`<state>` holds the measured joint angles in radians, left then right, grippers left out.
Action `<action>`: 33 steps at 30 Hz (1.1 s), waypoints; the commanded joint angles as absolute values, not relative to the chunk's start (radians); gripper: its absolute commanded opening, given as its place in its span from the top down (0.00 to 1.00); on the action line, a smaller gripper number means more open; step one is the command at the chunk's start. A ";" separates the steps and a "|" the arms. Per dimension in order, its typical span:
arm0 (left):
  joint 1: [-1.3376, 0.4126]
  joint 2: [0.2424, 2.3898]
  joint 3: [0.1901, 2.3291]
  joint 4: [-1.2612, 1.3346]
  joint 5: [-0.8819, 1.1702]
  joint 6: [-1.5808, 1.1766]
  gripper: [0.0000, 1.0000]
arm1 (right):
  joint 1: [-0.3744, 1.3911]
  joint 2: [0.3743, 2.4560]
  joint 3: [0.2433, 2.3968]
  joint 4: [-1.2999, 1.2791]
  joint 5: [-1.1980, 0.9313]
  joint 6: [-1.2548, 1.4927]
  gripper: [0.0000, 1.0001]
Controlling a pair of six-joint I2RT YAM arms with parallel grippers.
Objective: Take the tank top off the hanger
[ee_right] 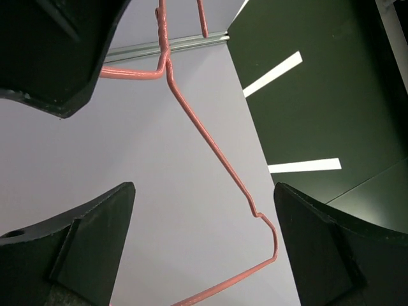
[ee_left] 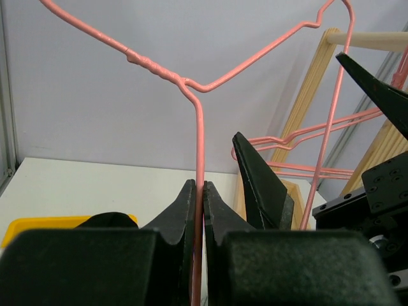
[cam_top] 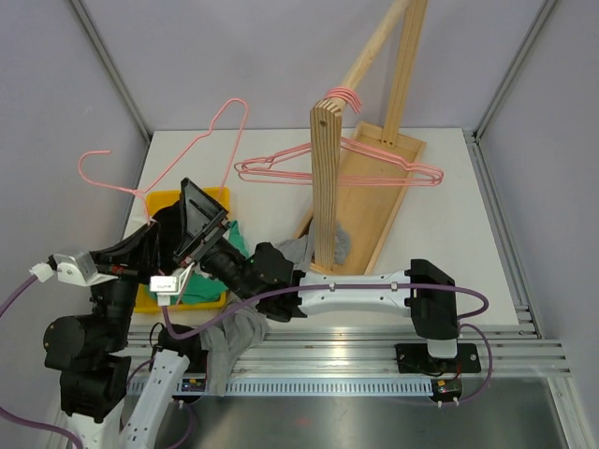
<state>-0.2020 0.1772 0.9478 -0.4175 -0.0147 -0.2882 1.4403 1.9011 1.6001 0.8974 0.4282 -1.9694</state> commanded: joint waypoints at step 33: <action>-0.202 0.584 1.083 -0.061 -0.007 0.121 1.00 | 1.792 1.389 1.331 0.886 0.681 -1.494 0.01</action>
